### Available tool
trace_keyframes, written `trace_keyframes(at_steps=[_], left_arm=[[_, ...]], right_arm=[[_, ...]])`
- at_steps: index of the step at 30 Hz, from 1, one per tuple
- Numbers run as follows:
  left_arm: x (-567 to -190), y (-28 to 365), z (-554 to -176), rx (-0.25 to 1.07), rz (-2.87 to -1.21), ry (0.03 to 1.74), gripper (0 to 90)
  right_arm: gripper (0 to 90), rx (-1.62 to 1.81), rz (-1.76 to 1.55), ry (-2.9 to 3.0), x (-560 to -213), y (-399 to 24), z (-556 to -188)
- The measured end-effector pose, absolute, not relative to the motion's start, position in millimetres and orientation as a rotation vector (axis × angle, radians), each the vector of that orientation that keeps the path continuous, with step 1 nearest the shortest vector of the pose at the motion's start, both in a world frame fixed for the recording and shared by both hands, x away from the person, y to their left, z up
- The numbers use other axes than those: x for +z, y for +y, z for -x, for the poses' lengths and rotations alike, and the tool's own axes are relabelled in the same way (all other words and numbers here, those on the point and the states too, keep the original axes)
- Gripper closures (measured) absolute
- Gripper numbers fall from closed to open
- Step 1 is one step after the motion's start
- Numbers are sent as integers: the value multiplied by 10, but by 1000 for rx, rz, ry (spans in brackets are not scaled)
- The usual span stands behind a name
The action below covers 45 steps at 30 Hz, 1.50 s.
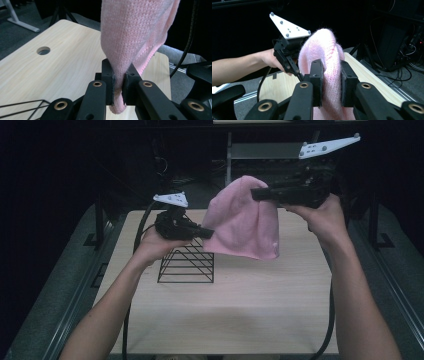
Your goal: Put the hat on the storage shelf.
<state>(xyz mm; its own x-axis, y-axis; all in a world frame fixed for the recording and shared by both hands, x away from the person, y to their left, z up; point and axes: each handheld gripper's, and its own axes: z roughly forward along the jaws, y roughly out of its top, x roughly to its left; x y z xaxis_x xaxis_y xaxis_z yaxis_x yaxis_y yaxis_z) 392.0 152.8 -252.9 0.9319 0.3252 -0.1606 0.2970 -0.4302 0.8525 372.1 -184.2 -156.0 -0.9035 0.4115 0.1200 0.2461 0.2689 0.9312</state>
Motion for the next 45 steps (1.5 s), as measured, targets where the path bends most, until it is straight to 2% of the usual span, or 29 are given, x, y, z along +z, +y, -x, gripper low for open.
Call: trace_keyframes(at_steps=[23,45], left_arm=[[-2458,2286,-3944,170,-2056,599,823],[-2712,2581,-4074,260,-2118,717,821]], right_arm=[[753,1715,-553,2465,-1607,-1172,-4106],[754,1688,-578,2529,-1912,-708,-4508]])
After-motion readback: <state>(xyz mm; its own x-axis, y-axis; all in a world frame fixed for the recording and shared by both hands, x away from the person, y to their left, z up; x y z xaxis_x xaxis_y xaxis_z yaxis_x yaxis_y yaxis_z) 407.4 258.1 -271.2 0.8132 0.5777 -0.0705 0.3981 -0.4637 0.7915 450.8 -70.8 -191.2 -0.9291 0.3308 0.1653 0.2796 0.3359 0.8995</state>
